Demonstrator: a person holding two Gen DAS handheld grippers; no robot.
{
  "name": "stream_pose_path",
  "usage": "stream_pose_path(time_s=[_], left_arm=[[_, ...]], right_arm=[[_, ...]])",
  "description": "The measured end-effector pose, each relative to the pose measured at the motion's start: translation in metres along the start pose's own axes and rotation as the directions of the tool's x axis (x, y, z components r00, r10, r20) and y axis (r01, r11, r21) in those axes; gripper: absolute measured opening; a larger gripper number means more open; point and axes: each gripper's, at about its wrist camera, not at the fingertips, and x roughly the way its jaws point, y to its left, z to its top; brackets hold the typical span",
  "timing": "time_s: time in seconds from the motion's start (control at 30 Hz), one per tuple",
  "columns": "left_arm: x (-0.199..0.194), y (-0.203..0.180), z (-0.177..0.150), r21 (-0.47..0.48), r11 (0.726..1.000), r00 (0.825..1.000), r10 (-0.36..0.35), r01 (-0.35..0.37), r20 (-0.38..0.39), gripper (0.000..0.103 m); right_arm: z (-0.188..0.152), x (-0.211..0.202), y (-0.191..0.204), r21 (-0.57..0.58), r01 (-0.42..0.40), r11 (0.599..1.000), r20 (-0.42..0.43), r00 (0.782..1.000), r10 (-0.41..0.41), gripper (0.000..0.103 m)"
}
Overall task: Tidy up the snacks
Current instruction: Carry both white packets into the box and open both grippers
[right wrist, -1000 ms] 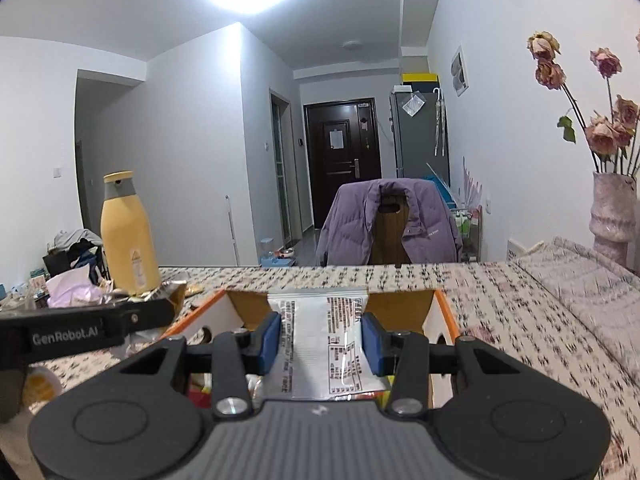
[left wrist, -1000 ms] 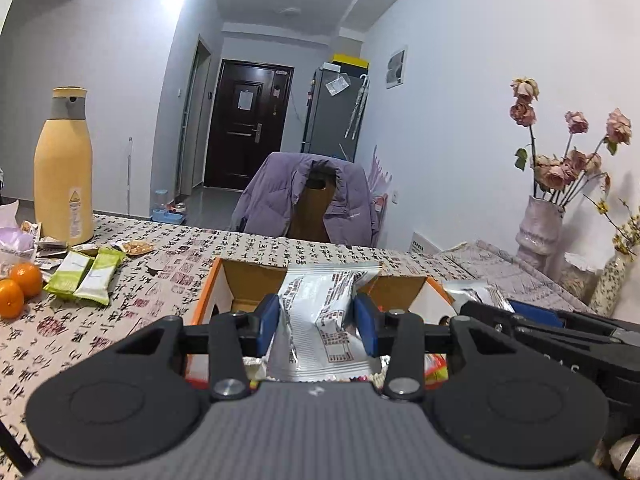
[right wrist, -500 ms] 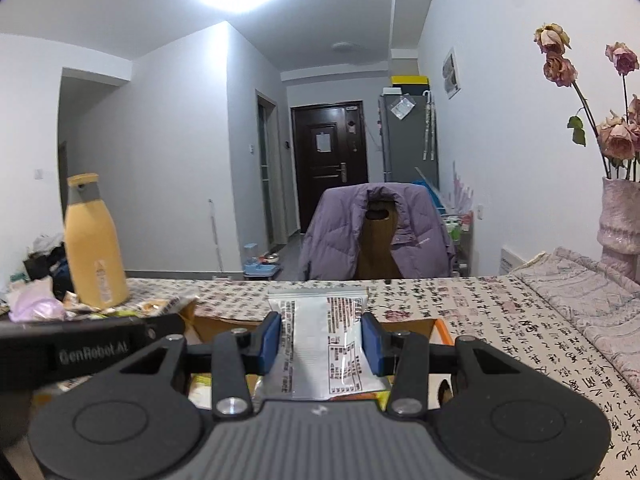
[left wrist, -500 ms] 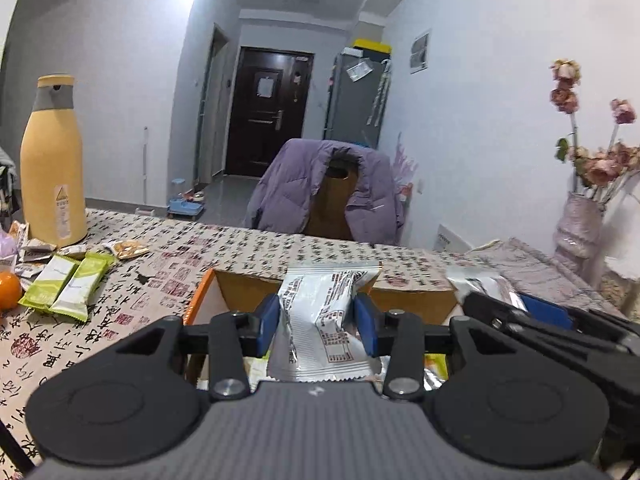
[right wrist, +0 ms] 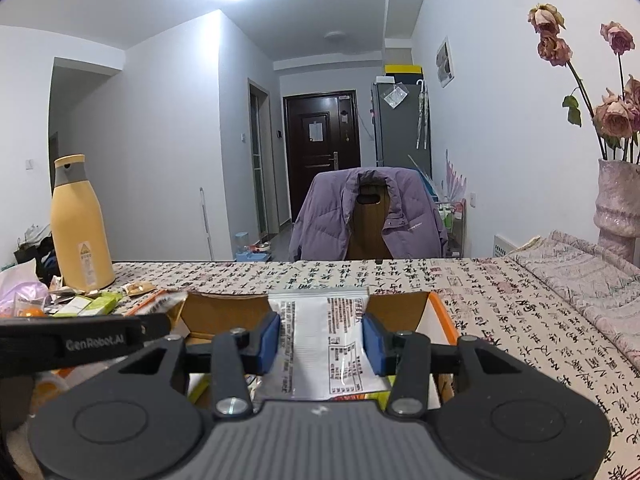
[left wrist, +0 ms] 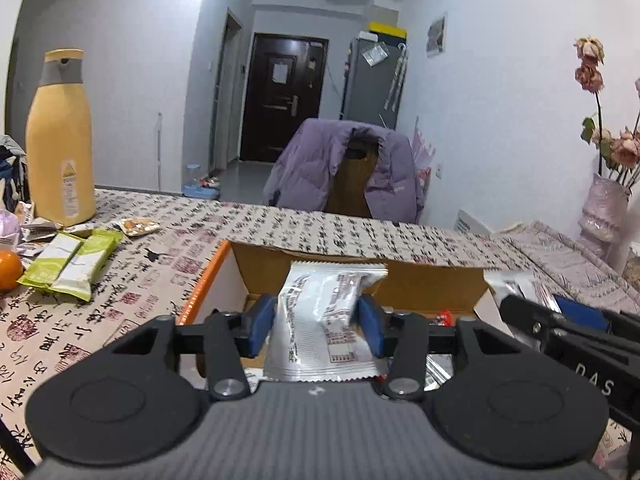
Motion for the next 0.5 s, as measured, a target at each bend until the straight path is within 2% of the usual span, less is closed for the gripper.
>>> stream_pose_path(time_s=[0.03, 0.07, 0.1, 0.13, 0.17, 0.23, 0.5], left_arm=[[-0.001, 0.0, 0.0, 0.002, 1.0, 1.0, 0.0, 0.0, 0.008, 0.056], [-0.002, 0.0, 0.0, 0.0, 1.0, 1.0, 0.002, -0.002, 0.013, 0.073], [-0.003, 0.001, -0.001, -0.005, 1.0, 1.0, 0.007, -0.007, 0.018, 0.088], [-0.004, 0.002, -0.002, -0.007, 1.0, 1.0, 0.008, -0.008, 0.024, 0.09], [-0.005, 0.002, -0.002, -0.006, 1.0, 1.0, 0.008, -0.008, 0.029, 0.091], [-0.006, 0.005, -0.002, -0.02, 1.0, 0.999, 0.009, -0.008, 0.036, 0.103], [-0.01, 0.007, -0.002, -0.033, 0.999, 0.999, 0.012, -0.01, 0.05, 0.103]], right_arm=[[-0.001, -0.001, -0.001, 0.006, -0.002, 1.0, 0.006, 1.0, 0.002, 0.054], [-0.001, -0.002, -0.001, 0.011, -0.006, 1.0, 0.007, 1.0, 0.006, 0.075], [-0.001, -0.003, -0.003, 0.022, -0.008, 1.0, 0.014, 1.0, 0.007, 0.087], [-0.001, -0.004, -0.004, 0.032, -0.01, 0.999, 0.02, 1.0, 0.009, 0.103], [-0.001, -0.005, -0.006, 0.041, -0.012, 0.999, 0.027, 1.0, 0.01, 0.103], [-0.002, -0.008, -0.009, 0.054, -0.012, 0.998, 0.04, 0.999, 0.009, 0.103], [-0.004, -0.013, -0.01, 0.051, 0.011, 0.999, 0.059, 0.998, -0.014, 0.103]])
